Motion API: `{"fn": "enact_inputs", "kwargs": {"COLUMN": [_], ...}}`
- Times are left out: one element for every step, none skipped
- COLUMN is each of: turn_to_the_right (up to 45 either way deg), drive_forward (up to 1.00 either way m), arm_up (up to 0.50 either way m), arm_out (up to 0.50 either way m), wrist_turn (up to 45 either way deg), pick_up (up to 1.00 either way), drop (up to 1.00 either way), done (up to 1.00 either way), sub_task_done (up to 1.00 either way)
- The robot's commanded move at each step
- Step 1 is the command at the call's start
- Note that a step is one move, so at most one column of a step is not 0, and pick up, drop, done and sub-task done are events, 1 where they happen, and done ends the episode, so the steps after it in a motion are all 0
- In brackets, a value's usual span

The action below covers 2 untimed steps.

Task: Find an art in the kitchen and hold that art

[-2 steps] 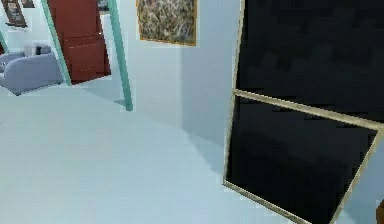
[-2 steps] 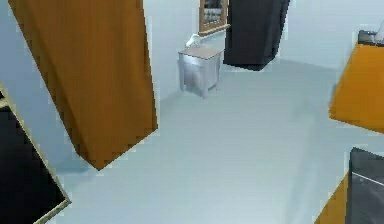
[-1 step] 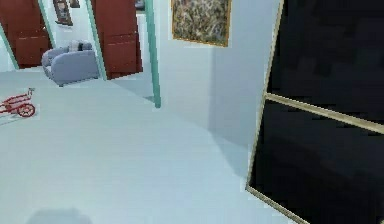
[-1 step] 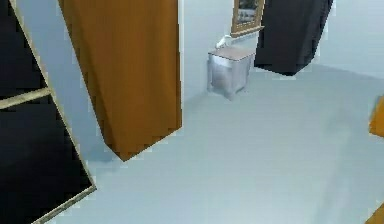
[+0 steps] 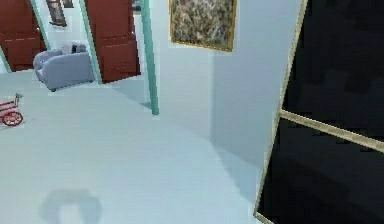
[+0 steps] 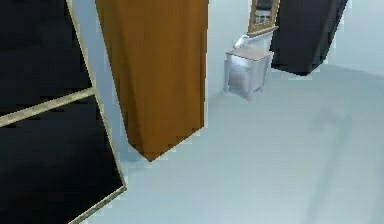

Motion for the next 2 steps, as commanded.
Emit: {"fn": "enact_inputs", "kwargs": {"turn_to_the_right": [45.0,0.0], "drive_forward": [0.00,0.40], "arm_up": [0.00,0.00], "arm_out": [0.00,0.00], "wrist_turn": [0.0,0.0], "pick_up": [0.00,0.00], "drop": [0.00,0.00], "done": [0.00,0.00], "sub_task_done": [0.00,0.00]}}
